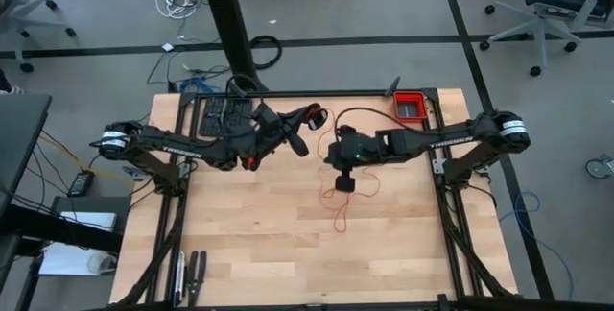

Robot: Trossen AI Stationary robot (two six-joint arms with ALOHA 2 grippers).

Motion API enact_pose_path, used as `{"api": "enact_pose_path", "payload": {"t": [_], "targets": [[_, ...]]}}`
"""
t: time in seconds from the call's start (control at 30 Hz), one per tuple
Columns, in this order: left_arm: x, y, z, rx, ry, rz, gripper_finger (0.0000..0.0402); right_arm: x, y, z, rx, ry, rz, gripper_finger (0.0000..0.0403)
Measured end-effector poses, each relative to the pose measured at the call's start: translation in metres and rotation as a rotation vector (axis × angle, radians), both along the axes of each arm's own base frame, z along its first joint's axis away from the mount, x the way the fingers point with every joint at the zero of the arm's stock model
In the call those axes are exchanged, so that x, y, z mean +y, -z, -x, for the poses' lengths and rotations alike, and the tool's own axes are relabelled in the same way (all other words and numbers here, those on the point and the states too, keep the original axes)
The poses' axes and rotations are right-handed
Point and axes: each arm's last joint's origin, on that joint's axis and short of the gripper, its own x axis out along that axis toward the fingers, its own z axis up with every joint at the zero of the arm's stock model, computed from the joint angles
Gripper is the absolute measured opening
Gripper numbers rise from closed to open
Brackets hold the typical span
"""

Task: Coil cords
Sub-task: Coil the red wire on the black spool

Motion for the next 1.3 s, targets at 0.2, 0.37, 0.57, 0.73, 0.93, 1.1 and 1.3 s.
{"api": "enact_pose_path", "payload": {"t": [0.2, 0.37, 0.57, 0.73, 0.93, 1.1, 1.3], "targets": [[-0.001, -0.003, 0.0, -0.024, 0.038, -0.01, 0.0, 0.001, 0.039, -0.003, 0.102, 0.032, -0.065, 0.0], [-0.001, -0.003, 0.0, -0.028, 0.055, -0.014, 0.0, 0.004, 0.057, -0.008, 0.077, 0.025, -0.094, 0.0], [-0.002, -0.003, 0.0, -0.025, 0.062, -0.013, 0.0, 0.001, 0.054, -0.006, 0.077, 0.03, -0.097, 0.0], [-0.003, -0.004, 0.0, -0.028, 0.1, -0.019, 0.0, -0.011, 0.057, -0.001, 0.129, 0.146, 0.007, 0.0], [-0.003, -0.005, 0.0, -0.038, 0.097, -0.023, 0.0, -0.021, 0.056, -0.002, 0.106, 0.166, -0.007, 0.0], [0.001, -0.009, 0.003, -0.061, 0.015, -0.048, 0.0, -0.002, 0.05, -0.01, 0.009, 0.058, -0.041, 0.0], [0.009, -0.013, 0.005, -0.115, -0.026, -0.028, 0.0, 0.011, 0.042, -0.017, -0.086, -0.018, -0.046, 0.0]]}}
